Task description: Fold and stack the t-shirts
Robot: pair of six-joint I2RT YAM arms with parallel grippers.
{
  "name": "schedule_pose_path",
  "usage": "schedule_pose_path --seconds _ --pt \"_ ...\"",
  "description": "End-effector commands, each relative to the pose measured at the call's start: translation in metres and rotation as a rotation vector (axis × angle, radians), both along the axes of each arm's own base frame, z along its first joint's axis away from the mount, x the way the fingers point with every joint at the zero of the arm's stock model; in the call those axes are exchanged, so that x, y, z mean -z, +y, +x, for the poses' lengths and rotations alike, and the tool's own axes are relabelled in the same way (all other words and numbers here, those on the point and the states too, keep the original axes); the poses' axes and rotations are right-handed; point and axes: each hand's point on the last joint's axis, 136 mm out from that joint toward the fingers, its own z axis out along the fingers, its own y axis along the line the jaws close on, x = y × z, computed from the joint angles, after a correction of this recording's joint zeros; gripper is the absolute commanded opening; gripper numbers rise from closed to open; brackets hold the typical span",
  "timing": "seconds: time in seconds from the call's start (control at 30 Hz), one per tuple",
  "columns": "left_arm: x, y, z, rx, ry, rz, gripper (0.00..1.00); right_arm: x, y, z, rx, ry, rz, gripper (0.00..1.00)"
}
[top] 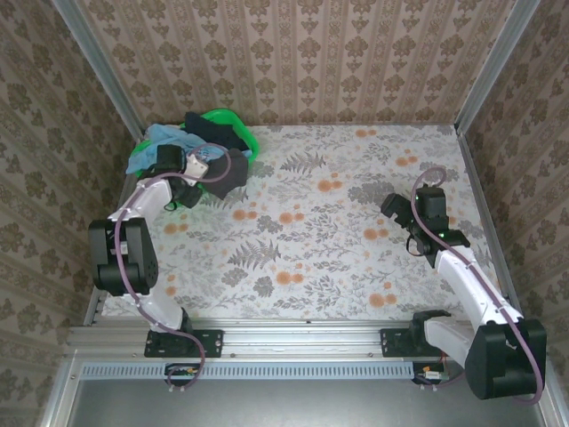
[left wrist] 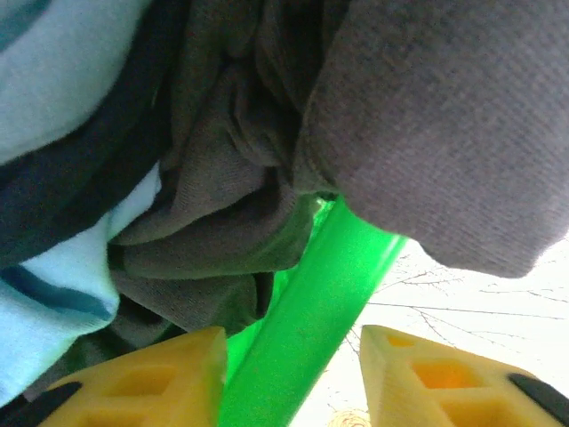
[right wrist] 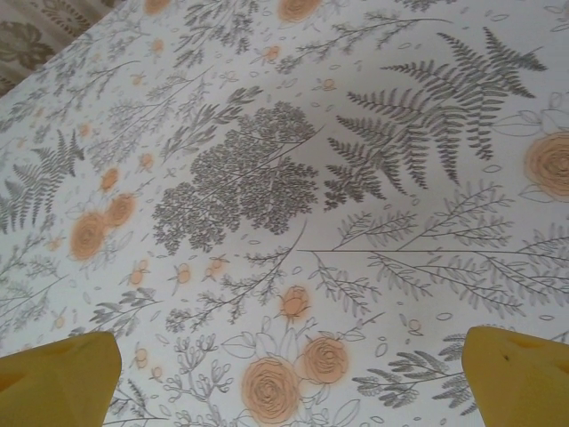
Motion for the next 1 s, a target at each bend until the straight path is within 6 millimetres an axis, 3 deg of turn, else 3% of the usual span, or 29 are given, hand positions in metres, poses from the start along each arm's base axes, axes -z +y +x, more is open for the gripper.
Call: schedule_pose_path --seconds 0.0,0.27,0.47,0.97 --pt "0.028 0.001 -0.035 -0.045 0.147 0.008 0.32 0.004 -0.007 -0.007 0.027 0.018 -0.030 1.00" --pt "0.026 0.007 -0.052 -0.229 0.187 -0.045 0.14 0.005 -0.002 0.001 -0.003 0.018 -0.021 1.00" --pt "0.020 0.004 -0.051 -0.282 0.150 -0.103 0.13 0.008 -0.001 0.001 -0.008 0.023 -0.016 1.00" --pt "0.021 0.038 0.011 -0.583 0.138 -0.043 0.03 0.016 -0.002 -0.004 -0.004 0.041 -0.017 1.00"
